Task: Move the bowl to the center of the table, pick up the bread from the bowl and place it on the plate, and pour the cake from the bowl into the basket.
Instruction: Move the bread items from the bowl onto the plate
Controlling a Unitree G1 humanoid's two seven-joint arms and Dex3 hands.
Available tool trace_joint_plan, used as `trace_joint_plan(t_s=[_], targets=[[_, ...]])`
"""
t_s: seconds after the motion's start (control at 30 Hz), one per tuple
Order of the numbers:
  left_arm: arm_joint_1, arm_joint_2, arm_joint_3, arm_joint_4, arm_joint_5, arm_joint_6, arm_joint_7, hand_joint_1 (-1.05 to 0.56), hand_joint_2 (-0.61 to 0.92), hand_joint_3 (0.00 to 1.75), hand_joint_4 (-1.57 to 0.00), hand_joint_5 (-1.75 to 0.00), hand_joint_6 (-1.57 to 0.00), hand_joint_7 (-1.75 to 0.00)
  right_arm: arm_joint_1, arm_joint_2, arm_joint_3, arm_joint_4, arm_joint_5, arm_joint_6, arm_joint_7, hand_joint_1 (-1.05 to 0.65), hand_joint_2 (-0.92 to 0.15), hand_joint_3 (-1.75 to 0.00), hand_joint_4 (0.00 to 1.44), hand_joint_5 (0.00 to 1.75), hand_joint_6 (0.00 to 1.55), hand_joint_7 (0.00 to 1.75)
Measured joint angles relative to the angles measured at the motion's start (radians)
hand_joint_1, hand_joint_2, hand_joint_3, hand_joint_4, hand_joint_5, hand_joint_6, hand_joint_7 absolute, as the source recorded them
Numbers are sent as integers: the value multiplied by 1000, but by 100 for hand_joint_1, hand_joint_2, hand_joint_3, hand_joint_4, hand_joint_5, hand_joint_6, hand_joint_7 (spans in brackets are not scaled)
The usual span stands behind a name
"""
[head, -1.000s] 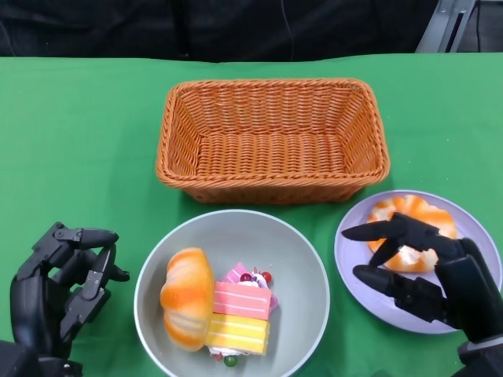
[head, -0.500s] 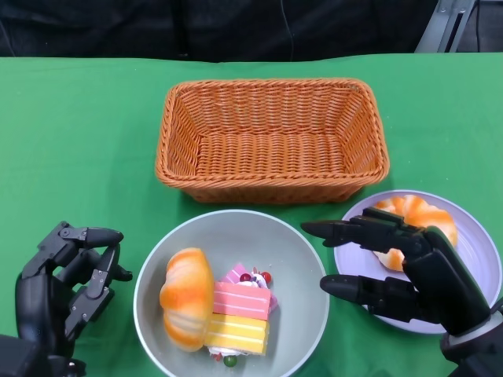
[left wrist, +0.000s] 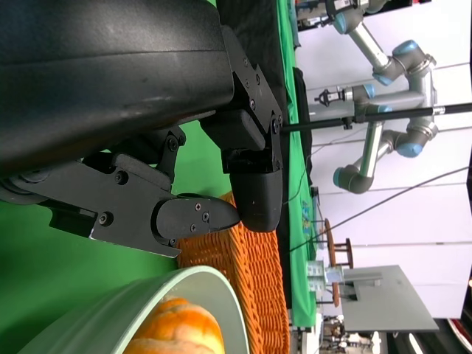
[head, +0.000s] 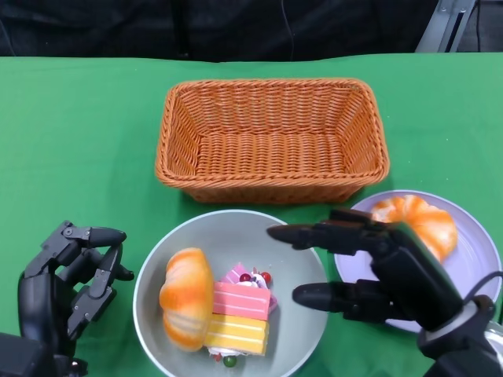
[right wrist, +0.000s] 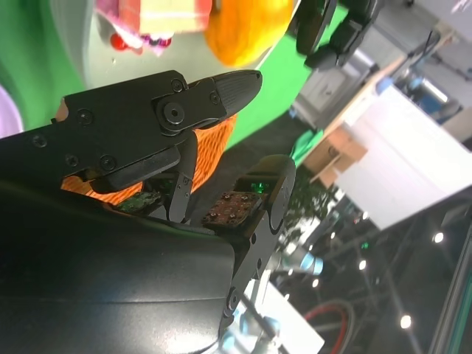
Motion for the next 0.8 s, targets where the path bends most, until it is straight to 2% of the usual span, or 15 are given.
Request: trace_joint_plan(t_s=[0.2,0.5,0.67,0.8], targets=[[0,0,-4,0,12,-1,16,-22,92,35,-78,-149,-83,-116,-28,3,33,35,-33,5,8,-50,-87,0,54,76,74,3],[0,0,-13,0,18,-1,27,-22,92,35,-77,-150,-82,-117,-44,3,35,56,-54,-3,-3,-50,-87,0,56,73,74,2],[1,-1,-14,0,10,-2,27,-24,92,34,-77,-148,-83,-116,-97,3,73,104,-188,-35,-66,-51,-87,0,57,74,75,2],[1,-1,-13,0,-4,-2,17,-22,92,34,-79,-147,-84,-114,-138,4,85,142,-235,-57,-120,-52,-87,0,56,74,76,1]])
